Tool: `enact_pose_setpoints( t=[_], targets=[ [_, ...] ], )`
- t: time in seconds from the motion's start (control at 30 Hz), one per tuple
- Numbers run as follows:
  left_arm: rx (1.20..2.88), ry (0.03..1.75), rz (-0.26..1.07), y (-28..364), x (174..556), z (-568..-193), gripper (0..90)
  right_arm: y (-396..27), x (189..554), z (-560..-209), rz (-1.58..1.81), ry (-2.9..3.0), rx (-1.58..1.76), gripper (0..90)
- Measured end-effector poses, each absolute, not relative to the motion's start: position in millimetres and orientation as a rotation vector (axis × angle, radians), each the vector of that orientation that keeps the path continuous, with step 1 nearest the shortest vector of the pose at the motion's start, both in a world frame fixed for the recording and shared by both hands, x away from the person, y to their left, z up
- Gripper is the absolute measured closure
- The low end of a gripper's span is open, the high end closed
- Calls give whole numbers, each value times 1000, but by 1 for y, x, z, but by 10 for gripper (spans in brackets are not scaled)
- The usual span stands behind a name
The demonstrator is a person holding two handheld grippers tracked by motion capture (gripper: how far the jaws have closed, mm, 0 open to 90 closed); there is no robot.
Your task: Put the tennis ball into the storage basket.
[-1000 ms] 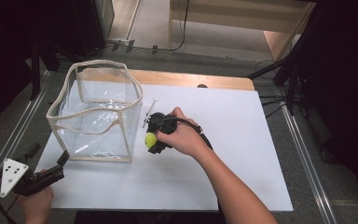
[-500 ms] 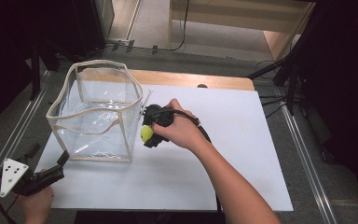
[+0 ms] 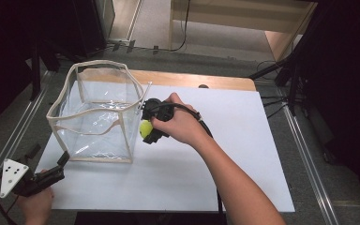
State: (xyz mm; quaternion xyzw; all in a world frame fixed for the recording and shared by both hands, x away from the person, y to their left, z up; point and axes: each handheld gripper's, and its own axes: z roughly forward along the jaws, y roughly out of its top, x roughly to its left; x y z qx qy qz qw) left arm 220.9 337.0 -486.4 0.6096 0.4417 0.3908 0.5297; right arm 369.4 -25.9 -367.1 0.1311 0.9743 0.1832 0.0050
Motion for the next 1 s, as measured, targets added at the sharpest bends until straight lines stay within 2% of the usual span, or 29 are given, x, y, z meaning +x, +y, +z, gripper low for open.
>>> enact_pose_setpoints(
  t=[1.0],
  targets=[
    [1451, 1053, 931, 337, 221, -486, 69, -18, 378, -326, 529, 3060, 352, 239]
  ],
)
